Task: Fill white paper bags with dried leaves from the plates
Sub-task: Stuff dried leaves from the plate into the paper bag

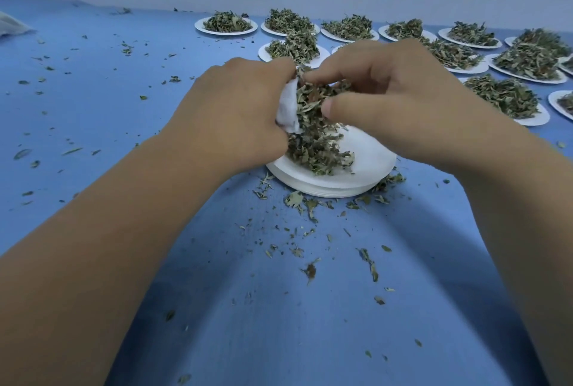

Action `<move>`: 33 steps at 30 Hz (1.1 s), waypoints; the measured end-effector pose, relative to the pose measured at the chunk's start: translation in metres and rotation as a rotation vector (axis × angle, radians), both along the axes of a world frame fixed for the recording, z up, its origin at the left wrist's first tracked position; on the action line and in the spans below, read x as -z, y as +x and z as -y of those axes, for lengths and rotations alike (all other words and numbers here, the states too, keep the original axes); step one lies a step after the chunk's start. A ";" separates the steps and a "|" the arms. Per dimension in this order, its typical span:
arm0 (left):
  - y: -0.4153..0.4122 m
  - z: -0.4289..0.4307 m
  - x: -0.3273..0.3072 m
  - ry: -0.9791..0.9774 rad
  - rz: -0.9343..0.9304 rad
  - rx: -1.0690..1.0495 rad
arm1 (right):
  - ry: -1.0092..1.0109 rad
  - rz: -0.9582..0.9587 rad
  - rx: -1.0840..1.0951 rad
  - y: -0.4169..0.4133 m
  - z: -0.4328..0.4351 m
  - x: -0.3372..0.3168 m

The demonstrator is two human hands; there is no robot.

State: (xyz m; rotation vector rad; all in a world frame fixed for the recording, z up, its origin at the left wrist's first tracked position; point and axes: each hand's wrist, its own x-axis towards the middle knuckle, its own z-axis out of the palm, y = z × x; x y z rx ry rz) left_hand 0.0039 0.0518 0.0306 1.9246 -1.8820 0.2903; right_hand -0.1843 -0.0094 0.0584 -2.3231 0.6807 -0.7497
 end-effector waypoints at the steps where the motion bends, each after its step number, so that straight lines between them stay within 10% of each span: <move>1: 0.001 0.000 0.000 -0.003 0.008 -0.007 | 0.017 0.015 -0.002 0.000 0.000 0.000; 33: -0.012 0.002 0.003 0.054 -0.019 0.065 | 0.040 0.131 0.104 0.010 0.010 0.019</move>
